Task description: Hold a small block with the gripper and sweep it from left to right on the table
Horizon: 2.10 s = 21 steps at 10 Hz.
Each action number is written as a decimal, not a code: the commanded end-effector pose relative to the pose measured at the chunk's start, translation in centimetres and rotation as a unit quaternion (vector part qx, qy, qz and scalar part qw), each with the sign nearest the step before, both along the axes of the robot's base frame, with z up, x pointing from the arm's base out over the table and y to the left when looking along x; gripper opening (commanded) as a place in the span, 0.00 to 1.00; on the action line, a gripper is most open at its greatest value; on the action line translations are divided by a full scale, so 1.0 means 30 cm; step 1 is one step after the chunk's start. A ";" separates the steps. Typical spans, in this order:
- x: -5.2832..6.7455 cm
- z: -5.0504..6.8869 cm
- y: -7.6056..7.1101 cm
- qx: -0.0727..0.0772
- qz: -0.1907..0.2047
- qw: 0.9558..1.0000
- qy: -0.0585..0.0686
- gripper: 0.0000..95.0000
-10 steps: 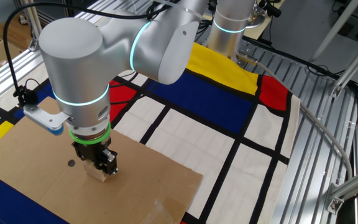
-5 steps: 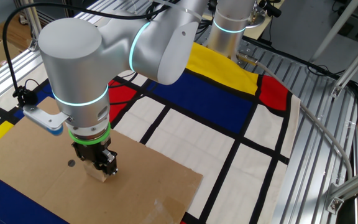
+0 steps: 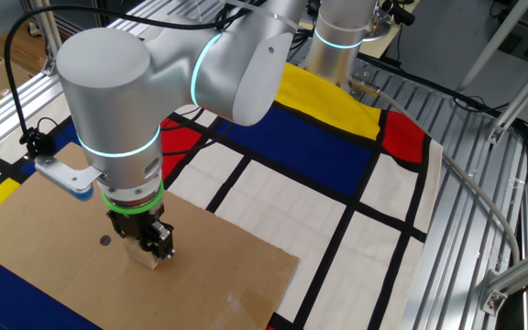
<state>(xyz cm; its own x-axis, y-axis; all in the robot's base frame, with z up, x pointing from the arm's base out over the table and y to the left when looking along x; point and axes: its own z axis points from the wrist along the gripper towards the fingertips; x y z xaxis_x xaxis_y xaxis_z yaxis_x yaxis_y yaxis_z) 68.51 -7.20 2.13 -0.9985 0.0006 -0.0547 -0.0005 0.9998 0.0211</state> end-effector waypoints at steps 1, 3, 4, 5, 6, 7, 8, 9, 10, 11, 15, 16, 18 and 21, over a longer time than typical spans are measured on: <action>-0.002 0.001 0.004 -0.004 -0.002 1.000 0.000 0.00; -0.002 0.000 0.009 -0.004 -0.004 1.000 0.001 0.00; -0.002 -0.001 0.011 -0.004 -0.004 1.000 0.001 0.00; -0.002 -0.003 0.013 -0.004 -0.004 1.000 0.000 0.00; -0.001 -0.003 0.015 -0.005 -0.005 1.000 -0.001 0.00; -0.001 -0.002 0.017 -0.005 -0.006 1.000 0.000 0.00; -0.001 -0.001 0.021 -0.006 -0.008 1.000 0.000 0.00; -0.001 0.000 0.025 -0.007 -0.009 1.000 0.001 0.00; -0.002 0.000 0.028 -0.006 -0.010 1.000 0.001 0.00; -0.002 -0.001 0.030 -0.005 -0.011 1.000 0.000 0.00; -0.003 0.000 0.039 -0.005 -0.015 1.000 0.001 0.00; -0.003 0.000 0.041 -0.005 -0.016 1.000 0.000 0.00; -0.005 0.000 0.047 -0.005 -0.018 1.000 0.000 0.00; -0.009 -0.002 0.055 -0.004 -0.023 1.000 -0.001 0.00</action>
<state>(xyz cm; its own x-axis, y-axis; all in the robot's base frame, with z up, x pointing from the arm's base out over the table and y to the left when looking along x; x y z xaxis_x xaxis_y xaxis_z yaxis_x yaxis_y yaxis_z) 68.24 -5.44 2.11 -0.9973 0.0456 -0.0571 0.0448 0.9989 0.0154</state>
